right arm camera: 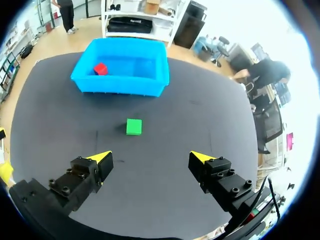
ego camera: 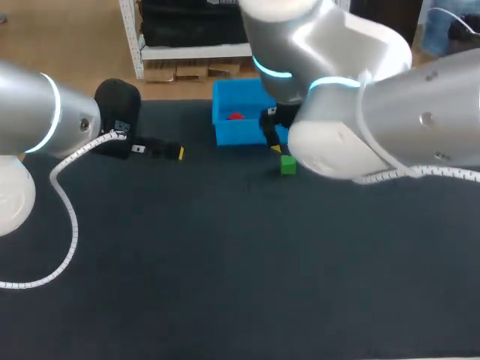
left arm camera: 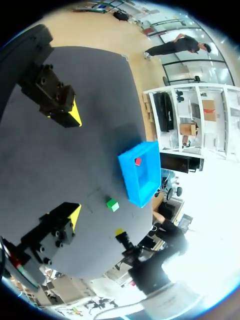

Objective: Use the left arm to pick the red cube and place it into the blue plastic box first, then use the right arm to grasp the green cube and put it into the same blue plastic box after the first action is fully finished.

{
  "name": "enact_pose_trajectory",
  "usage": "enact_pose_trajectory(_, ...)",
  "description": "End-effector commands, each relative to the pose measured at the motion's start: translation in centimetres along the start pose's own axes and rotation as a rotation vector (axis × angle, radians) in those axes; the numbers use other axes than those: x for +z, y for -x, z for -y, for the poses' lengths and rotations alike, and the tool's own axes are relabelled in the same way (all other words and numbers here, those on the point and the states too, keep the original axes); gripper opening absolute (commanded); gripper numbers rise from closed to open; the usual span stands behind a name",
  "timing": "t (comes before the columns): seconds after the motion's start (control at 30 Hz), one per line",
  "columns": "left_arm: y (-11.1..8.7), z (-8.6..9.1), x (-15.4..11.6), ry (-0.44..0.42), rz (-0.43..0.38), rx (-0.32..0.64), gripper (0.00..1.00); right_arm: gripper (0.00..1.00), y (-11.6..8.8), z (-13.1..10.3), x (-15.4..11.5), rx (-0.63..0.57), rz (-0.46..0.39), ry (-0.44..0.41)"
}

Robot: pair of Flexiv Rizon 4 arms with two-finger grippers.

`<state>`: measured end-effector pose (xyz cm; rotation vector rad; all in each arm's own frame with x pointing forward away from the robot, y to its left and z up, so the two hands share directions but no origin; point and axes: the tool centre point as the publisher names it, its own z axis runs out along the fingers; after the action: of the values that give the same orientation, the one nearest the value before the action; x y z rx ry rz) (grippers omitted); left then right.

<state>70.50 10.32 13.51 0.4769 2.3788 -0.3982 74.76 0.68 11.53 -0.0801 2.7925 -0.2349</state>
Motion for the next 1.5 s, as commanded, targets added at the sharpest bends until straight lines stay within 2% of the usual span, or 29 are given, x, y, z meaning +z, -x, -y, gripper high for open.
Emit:
enact_pose_trajectory(0.03, 0.0, -0.2, 0.0, -0.01, 0.002, 0.002, 1.0, 1.0, 1.1, -0.4, 0.9, 0.001, -0.121, 0.018)
enact_pose_trajectory(0.37, 0.0, -0.2, 0.0, -0.01, 0.002, 0.002, 1.0, 1.0, 1.1, -1.8, 1.8, -0.003, -0.133, 0.053)
enact_pose_trajectory(0.7, 0.0, -0.2, 0.0, -0.01, 0.002, 0.002, 1.0, 1.0, 1.1, -2.4, 5.1, 0.021, -0.144, 0.123)
enact_pose_trajectory(0.97, 0.0, -0.2, 0.0, -0.01, 0.002, 0.002, 1.0, 1.0, 1.9, -2.9, 7.2, 0.042, -0.104, 0.159)
enact_pose_trajectory(1.5, 0.0, -0.2, 0.0, -0.01, 0.002, 0.002, 1.0, 1.0, 3.4, -4.1, 10.7, 0.018, -0.119, 0.136)
